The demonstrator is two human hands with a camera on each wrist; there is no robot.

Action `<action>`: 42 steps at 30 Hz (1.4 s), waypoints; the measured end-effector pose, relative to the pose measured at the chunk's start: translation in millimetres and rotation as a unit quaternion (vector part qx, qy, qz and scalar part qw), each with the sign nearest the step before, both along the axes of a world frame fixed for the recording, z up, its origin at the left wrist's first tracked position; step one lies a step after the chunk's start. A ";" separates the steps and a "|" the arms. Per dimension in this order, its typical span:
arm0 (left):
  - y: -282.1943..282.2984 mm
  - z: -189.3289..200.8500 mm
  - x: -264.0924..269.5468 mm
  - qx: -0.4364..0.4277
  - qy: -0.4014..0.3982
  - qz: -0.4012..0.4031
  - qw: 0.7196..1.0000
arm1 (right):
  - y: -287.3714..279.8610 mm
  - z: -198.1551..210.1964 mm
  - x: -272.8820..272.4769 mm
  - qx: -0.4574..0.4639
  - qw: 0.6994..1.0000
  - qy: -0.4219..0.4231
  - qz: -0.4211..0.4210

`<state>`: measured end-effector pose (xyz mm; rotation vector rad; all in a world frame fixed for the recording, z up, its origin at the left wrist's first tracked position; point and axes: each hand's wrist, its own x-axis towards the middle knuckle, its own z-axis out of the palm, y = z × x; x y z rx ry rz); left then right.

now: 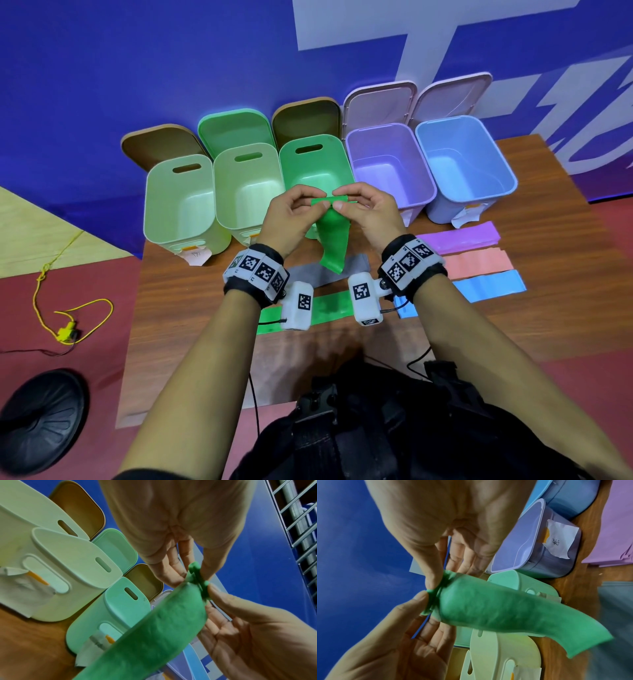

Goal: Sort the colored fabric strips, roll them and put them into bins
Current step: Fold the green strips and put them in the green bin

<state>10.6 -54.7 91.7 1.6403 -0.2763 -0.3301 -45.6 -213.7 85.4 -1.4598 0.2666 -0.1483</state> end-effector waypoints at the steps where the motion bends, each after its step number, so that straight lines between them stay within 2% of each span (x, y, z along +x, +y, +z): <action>1: -0.2 0.0 -0.3 0.001 0.000 0.001 1.000 | 0.0 0.4 -0.3 -0.002 1.000 0.002 -0.001; 5: 1.1 0.0 0.9 0.009 -0.019 -0.013 1.000 | 2.5 0.8 -0.5 0.014 1.000 0.019 -0.008; 16: 2.9 0.6 -0.7 0.004 -0.003 -0.008 1.000 | 2.0 3.6 -2.7 -0.007 1.000 0.008 0.001; 32: 5.7 0.2 -1.5 -0.012 -0.008 -0.025 1.000 | 2.6 -4.3 0.3 0.011 1.000 0.013 0.003; 42: 2.1 -0.9 1.2 0.011 -0.011 0.005 1.000 | 1.4 -2.2 2.0 0.010 1.000 0.021 -0.006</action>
